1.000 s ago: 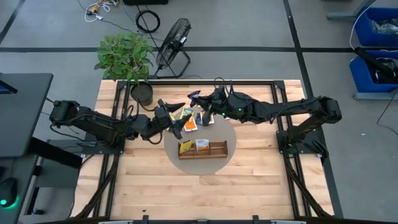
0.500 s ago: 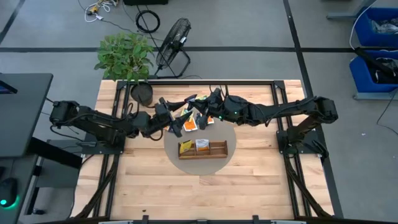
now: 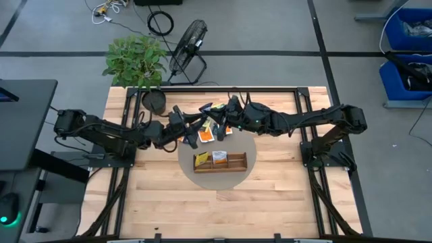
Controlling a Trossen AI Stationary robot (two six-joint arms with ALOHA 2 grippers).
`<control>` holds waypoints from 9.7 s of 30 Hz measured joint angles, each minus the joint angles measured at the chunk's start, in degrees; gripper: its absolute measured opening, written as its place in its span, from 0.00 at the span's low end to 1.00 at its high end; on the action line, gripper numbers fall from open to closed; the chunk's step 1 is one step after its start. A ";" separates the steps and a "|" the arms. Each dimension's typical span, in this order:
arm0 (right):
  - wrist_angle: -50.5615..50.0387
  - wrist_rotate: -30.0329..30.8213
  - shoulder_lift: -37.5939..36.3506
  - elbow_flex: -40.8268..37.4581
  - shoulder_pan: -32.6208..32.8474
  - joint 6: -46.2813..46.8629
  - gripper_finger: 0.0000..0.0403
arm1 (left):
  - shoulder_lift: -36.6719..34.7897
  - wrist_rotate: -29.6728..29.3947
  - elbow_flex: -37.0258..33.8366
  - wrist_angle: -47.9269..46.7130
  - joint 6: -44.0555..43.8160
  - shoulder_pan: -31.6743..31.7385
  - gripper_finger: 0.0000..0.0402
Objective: Pick & Place Tea
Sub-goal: Put the violet tea bag into the right section of the wooden organizer, then put the orange tea bag into the middle section of the wooden organizer
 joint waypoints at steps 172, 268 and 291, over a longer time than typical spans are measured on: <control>1.09 -6.18 -19.61 -42.23 8.09 4.47 0.00 | -10.99 8.22 0.00 -29.94 5.44 -1.38 0.23; -54.46 -16.05 10.88 -11.65 -31.74 10.47 0.43 | -8.26 8.46 -0.07 -28.54 4.82 -3.08 0.23; -54.23 -11.69 -2.12 -11.91 -29.34 4.01 0.00 | -8.26 8.42 -0.02 -25.09 1.34 -1.81 0.23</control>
